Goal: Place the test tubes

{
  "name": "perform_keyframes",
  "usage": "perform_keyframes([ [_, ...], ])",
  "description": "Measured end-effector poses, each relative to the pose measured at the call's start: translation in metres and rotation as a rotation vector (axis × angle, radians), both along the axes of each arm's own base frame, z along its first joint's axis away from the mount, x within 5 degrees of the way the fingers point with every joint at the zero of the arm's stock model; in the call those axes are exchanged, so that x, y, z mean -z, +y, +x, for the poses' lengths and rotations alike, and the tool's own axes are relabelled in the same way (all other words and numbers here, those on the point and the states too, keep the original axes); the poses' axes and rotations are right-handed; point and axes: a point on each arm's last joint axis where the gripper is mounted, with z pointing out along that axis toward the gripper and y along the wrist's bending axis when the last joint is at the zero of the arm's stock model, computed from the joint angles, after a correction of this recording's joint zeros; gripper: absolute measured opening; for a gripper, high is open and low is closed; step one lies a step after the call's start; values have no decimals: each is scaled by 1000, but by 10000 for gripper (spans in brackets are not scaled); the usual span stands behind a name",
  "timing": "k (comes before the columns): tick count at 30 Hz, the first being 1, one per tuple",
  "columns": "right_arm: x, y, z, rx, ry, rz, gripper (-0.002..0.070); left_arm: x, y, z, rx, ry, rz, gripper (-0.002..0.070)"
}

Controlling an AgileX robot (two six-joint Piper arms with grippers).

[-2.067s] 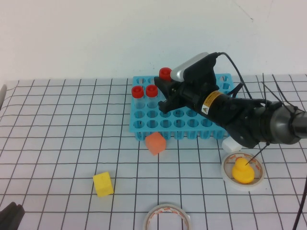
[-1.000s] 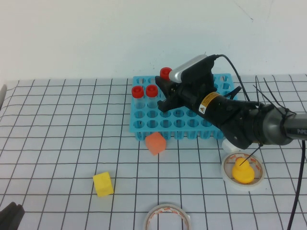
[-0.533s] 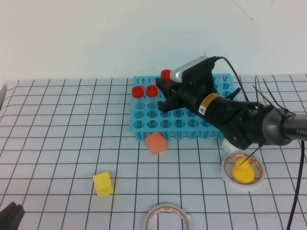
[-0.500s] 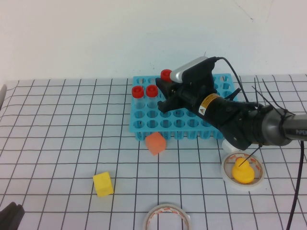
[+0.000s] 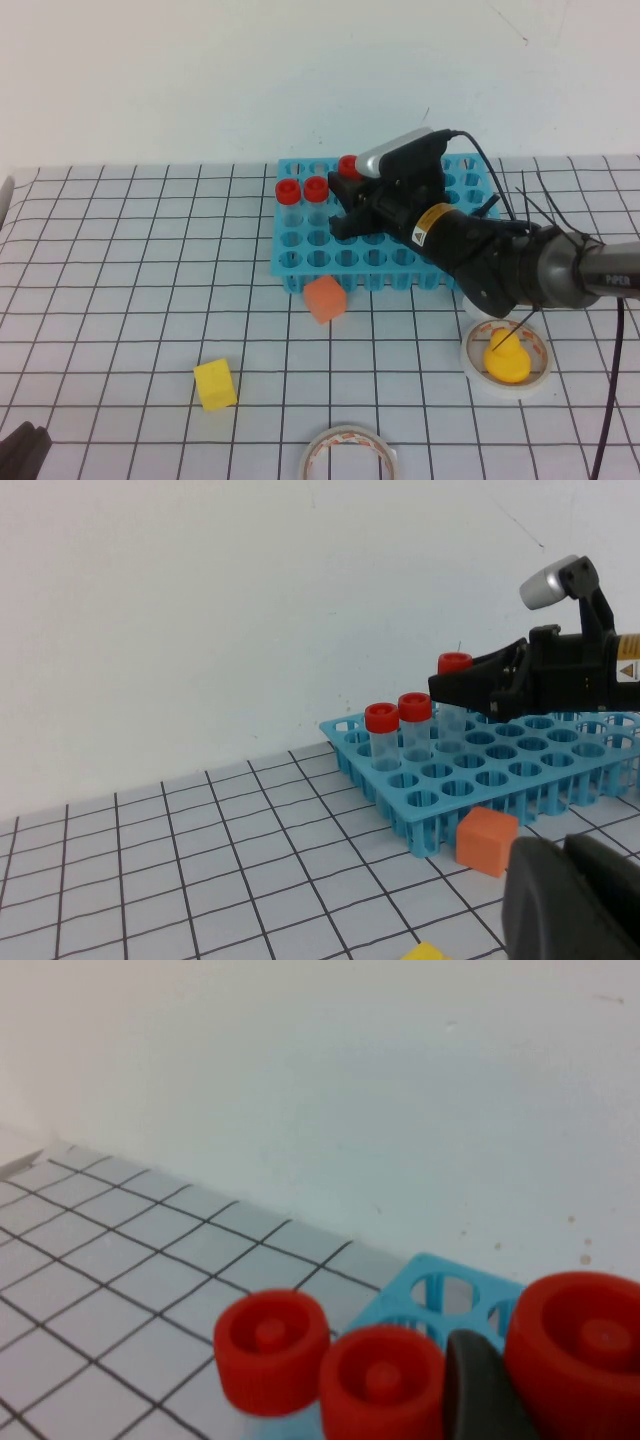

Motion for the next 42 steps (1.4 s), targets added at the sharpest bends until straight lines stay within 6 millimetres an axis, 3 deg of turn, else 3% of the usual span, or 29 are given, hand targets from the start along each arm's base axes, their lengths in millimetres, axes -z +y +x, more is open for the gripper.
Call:
perform_keyframes([
  [42, -11, 5, 3, -30, 60, -54, 275, 0, 0, 0, 0, 0, 0, -1],
])
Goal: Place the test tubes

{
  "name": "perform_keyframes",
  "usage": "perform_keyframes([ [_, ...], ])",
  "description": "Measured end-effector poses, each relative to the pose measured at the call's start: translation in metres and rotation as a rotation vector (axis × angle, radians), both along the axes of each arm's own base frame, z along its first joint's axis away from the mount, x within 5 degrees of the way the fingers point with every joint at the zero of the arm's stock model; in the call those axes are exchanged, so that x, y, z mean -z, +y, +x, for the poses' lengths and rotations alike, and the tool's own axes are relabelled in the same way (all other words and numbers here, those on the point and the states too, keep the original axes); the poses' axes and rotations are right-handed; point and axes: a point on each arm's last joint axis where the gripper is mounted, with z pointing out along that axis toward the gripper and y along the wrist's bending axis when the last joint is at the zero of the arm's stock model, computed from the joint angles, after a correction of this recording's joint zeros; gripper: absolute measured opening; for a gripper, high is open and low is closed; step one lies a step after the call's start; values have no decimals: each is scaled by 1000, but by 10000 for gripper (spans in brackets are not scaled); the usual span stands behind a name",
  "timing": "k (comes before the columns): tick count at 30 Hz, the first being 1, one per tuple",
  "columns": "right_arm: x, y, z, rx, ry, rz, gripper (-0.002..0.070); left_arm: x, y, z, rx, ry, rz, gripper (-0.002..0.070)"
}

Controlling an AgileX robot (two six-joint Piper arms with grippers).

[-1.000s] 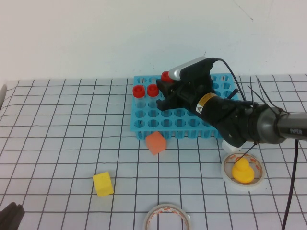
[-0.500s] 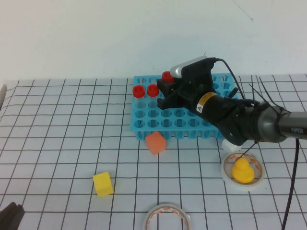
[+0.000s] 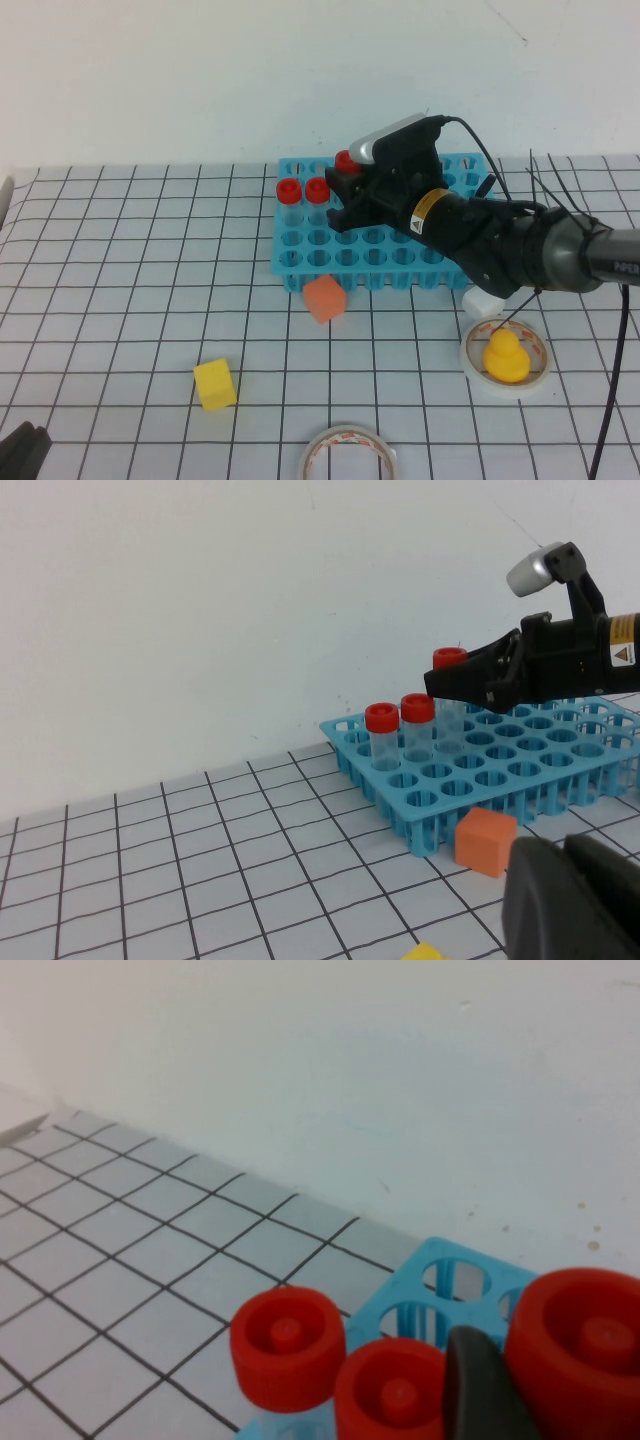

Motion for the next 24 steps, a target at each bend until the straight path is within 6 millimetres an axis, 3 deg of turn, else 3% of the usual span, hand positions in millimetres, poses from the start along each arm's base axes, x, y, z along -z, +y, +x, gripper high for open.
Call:
perform_keyframes([
  [24, -1, 2, -2, -22, 9, -25, 282, 0, 0, 0, 0, 0, 0, -1],
])
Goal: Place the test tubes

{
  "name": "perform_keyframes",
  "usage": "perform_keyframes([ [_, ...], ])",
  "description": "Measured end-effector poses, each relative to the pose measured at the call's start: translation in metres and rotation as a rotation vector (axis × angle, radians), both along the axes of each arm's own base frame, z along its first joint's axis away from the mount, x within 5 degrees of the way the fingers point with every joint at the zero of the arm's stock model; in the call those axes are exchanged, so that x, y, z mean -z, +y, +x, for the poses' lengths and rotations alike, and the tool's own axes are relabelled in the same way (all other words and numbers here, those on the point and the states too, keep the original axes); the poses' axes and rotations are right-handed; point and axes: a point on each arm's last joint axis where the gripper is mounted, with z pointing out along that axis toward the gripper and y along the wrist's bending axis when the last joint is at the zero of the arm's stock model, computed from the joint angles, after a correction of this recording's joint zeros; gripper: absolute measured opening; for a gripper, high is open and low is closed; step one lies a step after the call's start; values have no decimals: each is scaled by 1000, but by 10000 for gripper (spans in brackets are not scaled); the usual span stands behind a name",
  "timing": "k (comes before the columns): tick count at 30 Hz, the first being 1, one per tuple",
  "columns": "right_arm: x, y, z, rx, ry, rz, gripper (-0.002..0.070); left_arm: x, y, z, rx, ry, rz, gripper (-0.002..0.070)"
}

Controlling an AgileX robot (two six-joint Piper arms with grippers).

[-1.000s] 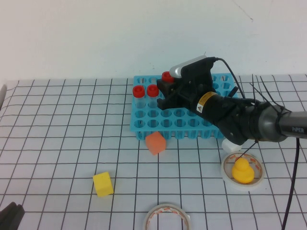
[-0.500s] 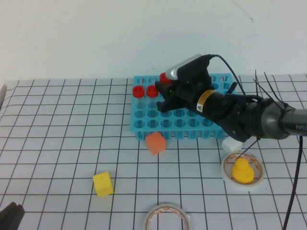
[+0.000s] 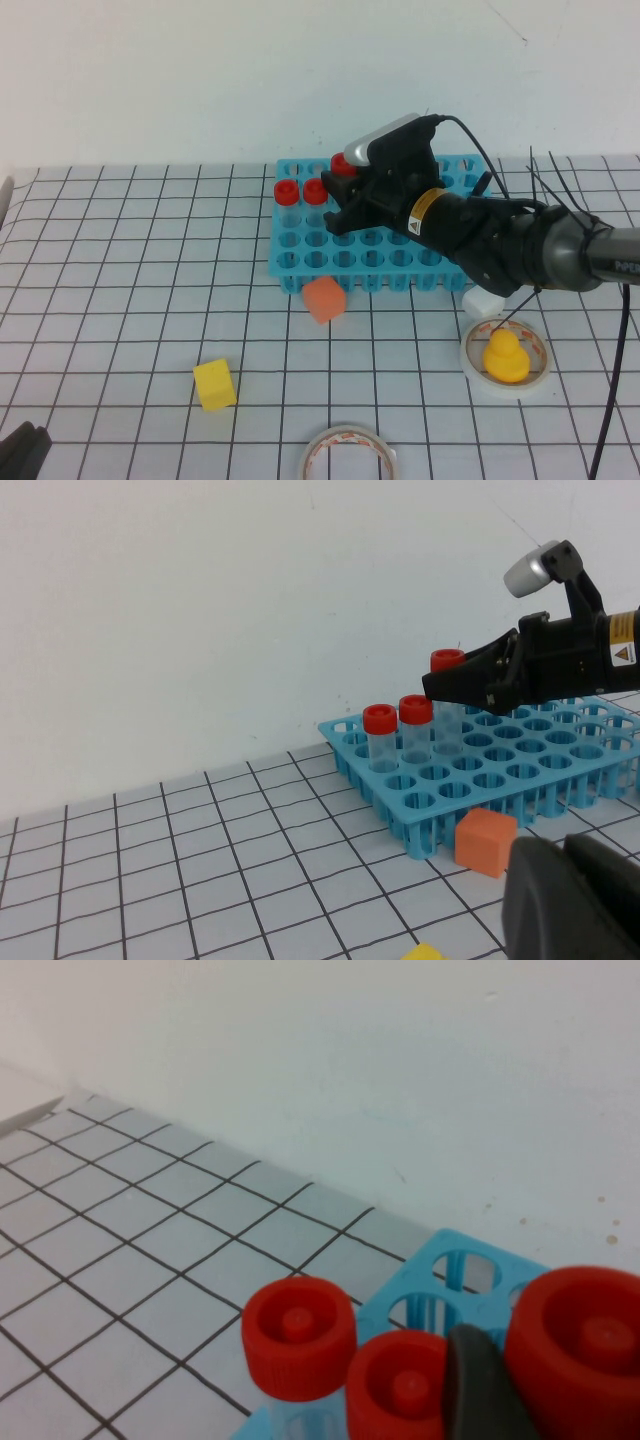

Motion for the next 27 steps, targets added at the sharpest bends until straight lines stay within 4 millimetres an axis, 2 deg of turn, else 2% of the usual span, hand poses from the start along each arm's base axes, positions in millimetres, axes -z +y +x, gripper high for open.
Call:
perform_keyframes([
  [8, 0, 1, 0, 2, 13, 8, 372, 0, 0, 0, 0, 0, 0, -1],
  [27, -5, 0, -1, 6, 15, -2, 402, 0, 0, 0, 0, 0, 0, -1],
])
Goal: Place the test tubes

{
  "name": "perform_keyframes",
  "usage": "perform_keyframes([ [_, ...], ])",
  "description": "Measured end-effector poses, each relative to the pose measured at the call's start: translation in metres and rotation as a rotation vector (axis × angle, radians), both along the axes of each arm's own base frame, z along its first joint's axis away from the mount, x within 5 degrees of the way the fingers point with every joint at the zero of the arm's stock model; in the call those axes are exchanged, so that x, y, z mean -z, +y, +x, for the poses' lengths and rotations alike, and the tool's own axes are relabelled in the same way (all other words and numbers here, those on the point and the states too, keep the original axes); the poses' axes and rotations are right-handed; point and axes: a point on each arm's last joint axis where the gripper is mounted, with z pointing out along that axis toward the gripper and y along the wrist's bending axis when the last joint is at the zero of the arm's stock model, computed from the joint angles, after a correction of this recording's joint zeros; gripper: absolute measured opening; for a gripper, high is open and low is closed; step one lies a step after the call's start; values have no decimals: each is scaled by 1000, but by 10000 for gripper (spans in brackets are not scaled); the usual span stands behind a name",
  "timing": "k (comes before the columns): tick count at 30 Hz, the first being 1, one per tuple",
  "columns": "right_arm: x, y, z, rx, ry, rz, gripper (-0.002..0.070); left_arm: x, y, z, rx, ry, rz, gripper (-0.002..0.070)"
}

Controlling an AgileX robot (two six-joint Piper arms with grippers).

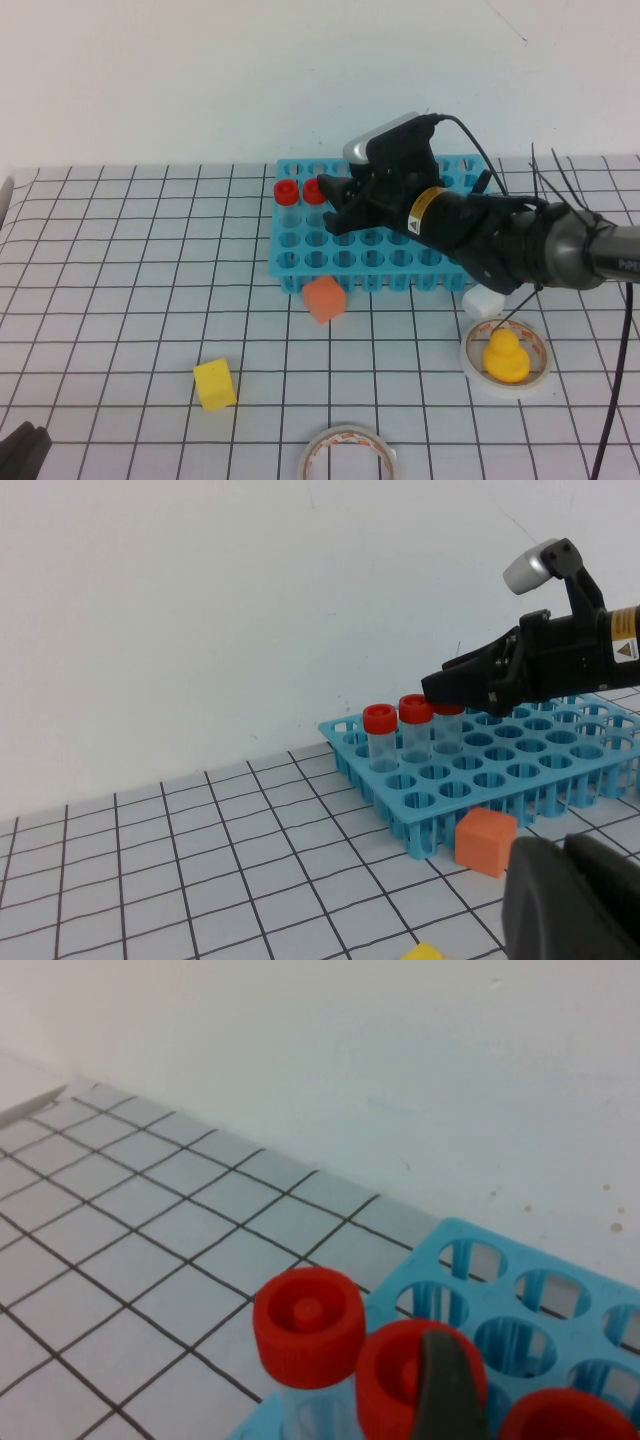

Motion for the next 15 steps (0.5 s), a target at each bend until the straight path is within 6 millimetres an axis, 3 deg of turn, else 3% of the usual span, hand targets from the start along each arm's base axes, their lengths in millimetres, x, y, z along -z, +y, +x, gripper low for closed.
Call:
perform_keyframes([
  [3, -12, -1, -2, 5, -1, -23, 402, 0, 0, 0, 0, 0, 0, -1],
  [7, -45, -7, -11, 15, -33, -20, 362, 0, 0, 0, 0, 0, 0, -1],
  [12, -96, -26, -47, 21, -103, 75, 91, 0, 0, 0, 0, 0, 0, -1],
  [15, -115, -43, -79, 19, -143, 108, 26, 0, 0, 0, 0, 0, 0, -1],
])
